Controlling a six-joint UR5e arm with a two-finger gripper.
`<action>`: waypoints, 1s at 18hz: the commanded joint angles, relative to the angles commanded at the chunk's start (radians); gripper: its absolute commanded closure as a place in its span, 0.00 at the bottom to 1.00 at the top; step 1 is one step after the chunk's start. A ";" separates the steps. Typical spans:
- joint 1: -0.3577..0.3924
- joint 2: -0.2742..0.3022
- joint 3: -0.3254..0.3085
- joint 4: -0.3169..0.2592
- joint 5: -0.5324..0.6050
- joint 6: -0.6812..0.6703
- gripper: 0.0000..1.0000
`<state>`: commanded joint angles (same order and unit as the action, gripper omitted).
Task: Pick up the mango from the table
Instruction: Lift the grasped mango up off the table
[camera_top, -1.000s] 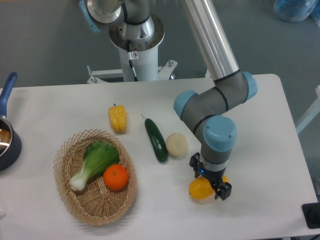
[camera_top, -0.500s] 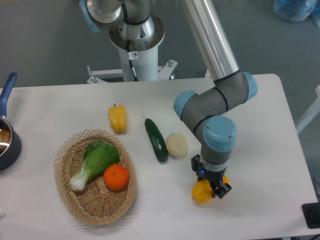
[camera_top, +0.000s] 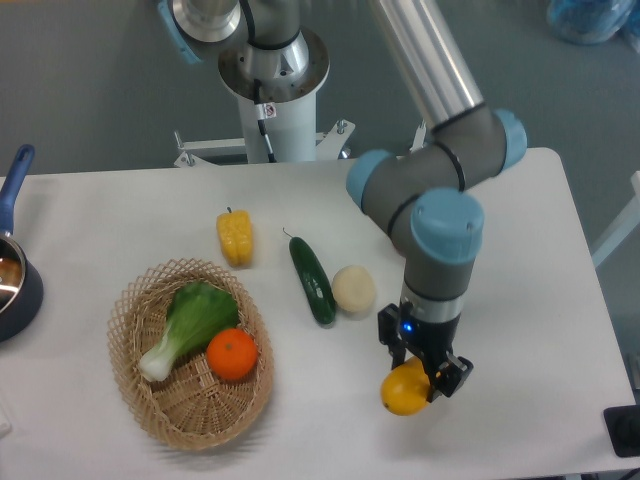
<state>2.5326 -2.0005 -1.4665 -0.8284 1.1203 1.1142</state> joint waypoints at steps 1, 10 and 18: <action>0.000 0.018 0.002 0.006 -0.034 -0.045 0.81; 0.028 0.068 0.068 0.011 -0.128 -0.201 0.81; 0.029 0.065 0.072 0.011 -0.126 -0.203 0.81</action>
<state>2.5617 -1.9359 -1.3944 -0.8176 0.9940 0.9112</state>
